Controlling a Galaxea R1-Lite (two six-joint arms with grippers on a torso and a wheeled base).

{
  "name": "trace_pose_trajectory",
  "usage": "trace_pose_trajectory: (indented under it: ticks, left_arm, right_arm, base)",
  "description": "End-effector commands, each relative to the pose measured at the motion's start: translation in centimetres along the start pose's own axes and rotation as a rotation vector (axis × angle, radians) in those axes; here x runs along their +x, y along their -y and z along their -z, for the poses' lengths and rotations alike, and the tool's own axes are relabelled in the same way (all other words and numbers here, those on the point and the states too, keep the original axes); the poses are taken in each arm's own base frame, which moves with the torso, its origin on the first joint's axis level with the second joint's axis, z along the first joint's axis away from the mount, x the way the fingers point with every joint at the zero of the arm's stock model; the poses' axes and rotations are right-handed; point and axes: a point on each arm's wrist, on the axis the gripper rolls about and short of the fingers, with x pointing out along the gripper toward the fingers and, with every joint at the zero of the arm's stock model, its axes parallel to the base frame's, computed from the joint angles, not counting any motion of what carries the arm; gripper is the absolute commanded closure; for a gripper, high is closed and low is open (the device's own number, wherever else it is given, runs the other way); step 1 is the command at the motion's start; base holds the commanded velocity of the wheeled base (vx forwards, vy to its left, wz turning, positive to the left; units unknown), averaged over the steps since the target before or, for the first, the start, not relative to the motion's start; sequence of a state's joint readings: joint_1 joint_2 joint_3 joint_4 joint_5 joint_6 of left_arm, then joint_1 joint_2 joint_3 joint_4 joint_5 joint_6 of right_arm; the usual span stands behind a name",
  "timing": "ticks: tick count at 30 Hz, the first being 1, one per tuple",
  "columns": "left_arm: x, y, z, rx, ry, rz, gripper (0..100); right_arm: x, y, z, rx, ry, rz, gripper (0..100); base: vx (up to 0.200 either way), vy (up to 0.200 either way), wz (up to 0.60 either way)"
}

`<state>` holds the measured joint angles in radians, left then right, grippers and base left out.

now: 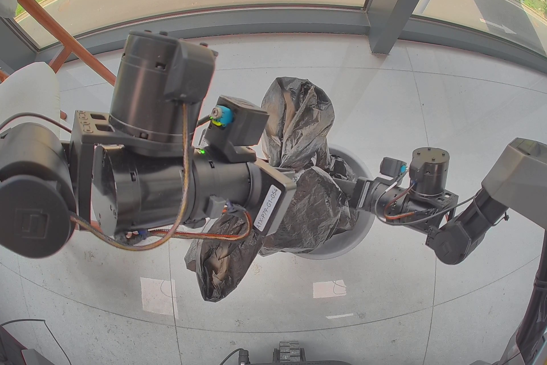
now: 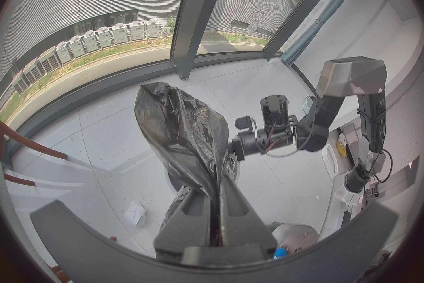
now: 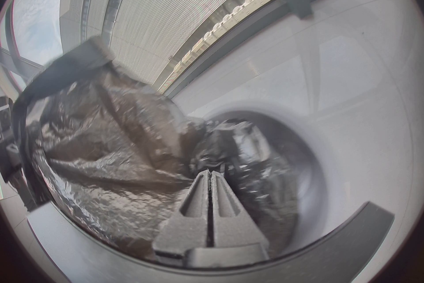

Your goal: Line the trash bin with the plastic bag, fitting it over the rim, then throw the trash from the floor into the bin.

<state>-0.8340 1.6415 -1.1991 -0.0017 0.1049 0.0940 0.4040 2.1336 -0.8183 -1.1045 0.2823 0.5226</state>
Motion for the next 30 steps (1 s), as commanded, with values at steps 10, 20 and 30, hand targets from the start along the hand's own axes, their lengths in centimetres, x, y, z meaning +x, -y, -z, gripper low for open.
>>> trace_pose_trajectory:
  ticks: [10, 20, 30]
  left_arm:
    - [3.1, 0.6, 0.6, 0.185, -0.052, 0.019, 100]
    - [7.8, 2.7, 2.0, 0.503, -0.119, 0.088, 100]
    - [11.4, 5.2, 0.9, 0.782, -0.068, 0.123, 100]
  right_arm:
    - [-12.2, -2.6, -11.8, -0.003, 0.236, 0.087, 100]
    - [-18.4, -7.3, -9.3, 0.057, 0.073, 0.041, 100]
    - [-21.8, -7.4, -6.4, 0.121, -0.041, 0.128, 100]
  base:
    - [0.0, 0.0, 0.0]
    - [0.0, 0.0, 0.0]
    - [0.0, 0.0, 0.0]
